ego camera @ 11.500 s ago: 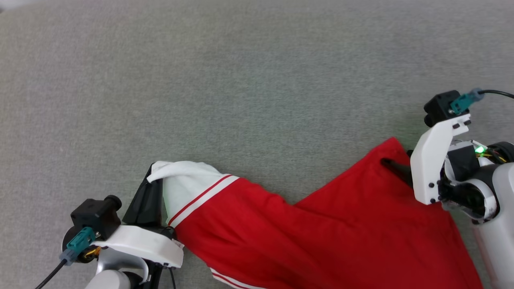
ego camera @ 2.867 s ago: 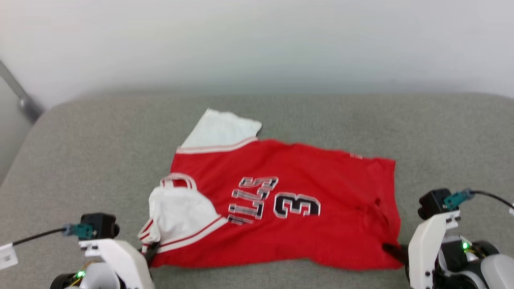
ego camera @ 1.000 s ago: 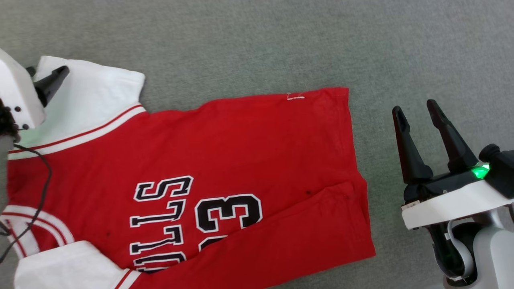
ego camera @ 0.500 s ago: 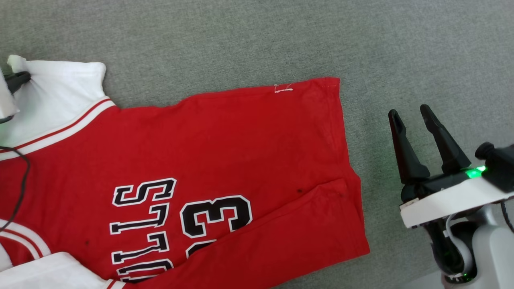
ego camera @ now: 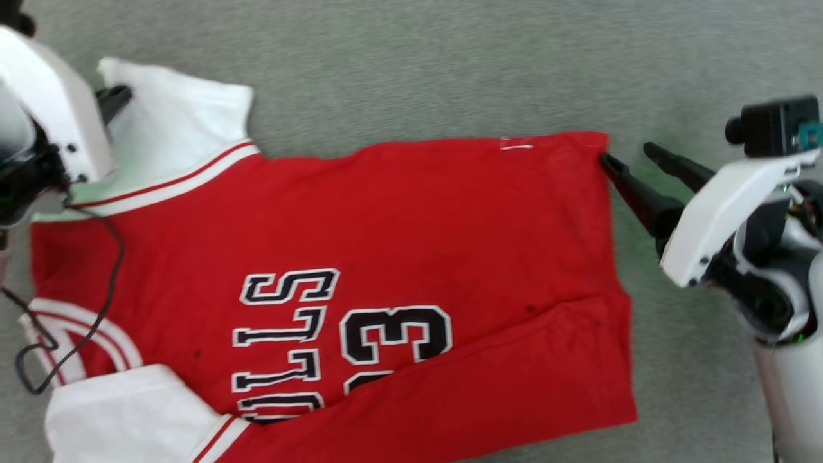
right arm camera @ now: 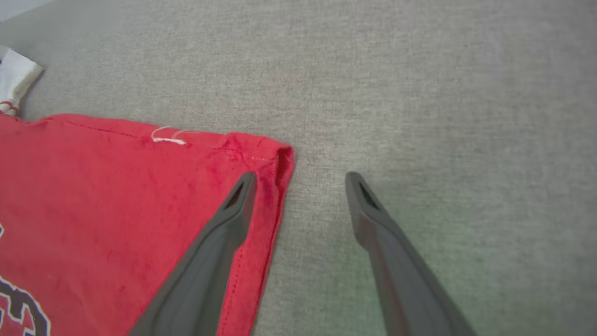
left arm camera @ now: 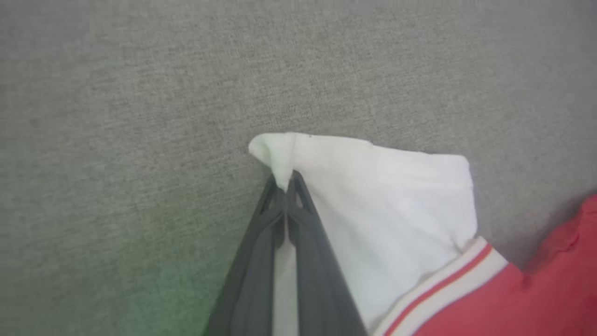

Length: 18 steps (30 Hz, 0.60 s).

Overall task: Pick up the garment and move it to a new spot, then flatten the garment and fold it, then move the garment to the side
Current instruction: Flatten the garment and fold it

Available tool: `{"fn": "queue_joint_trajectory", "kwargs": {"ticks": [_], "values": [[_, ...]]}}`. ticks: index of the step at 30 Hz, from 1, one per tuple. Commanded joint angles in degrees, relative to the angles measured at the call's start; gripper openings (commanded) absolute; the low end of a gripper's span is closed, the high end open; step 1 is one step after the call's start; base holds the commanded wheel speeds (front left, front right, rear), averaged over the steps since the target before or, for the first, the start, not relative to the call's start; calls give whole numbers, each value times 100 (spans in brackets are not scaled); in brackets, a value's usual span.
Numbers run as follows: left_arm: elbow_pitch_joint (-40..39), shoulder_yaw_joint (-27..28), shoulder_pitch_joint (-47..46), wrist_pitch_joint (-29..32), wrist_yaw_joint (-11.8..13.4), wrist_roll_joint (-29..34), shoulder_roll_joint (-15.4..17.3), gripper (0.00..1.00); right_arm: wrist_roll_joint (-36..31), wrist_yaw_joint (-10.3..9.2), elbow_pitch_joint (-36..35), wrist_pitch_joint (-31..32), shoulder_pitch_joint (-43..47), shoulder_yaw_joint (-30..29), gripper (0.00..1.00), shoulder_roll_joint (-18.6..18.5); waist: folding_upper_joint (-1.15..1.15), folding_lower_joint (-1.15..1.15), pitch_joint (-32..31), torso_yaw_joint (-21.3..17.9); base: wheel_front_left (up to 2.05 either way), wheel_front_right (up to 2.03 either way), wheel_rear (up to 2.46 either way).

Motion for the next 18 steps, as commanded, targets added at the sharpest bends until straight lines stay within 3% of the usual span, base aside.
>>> {"fn": "queue_joint_trajectory", "kwargs": {"ticks": [1,8,9,11,18], "values": [[-156,-48,-164,-136,-64,114,-87,0,25,0,124,419,-326,-6,100,-64,0,-1,132,332,0,0,0],[-567,-162,-268,-535,-131,391,-229,0,-123,-1,836,1927,-714,118,100,-87,0,-1,313,761,0,0,0],[-609,-164,-240,-589,-141,410,-239,0,-156,-2,916,2110,-706,152,70,-76,0,-1,318,795,0,0,0],[-666,-179,-173,-664,-151,440,-252,0,-154,-1,1020,2398,-658,174,0,-32,0,-1,309,862,0,0,0],[-714,-175,61,-914,-154,457,-278,0,-314,0,713,2508,-664,56,0,-121,0,-1,121,976,0,0,0]]}}
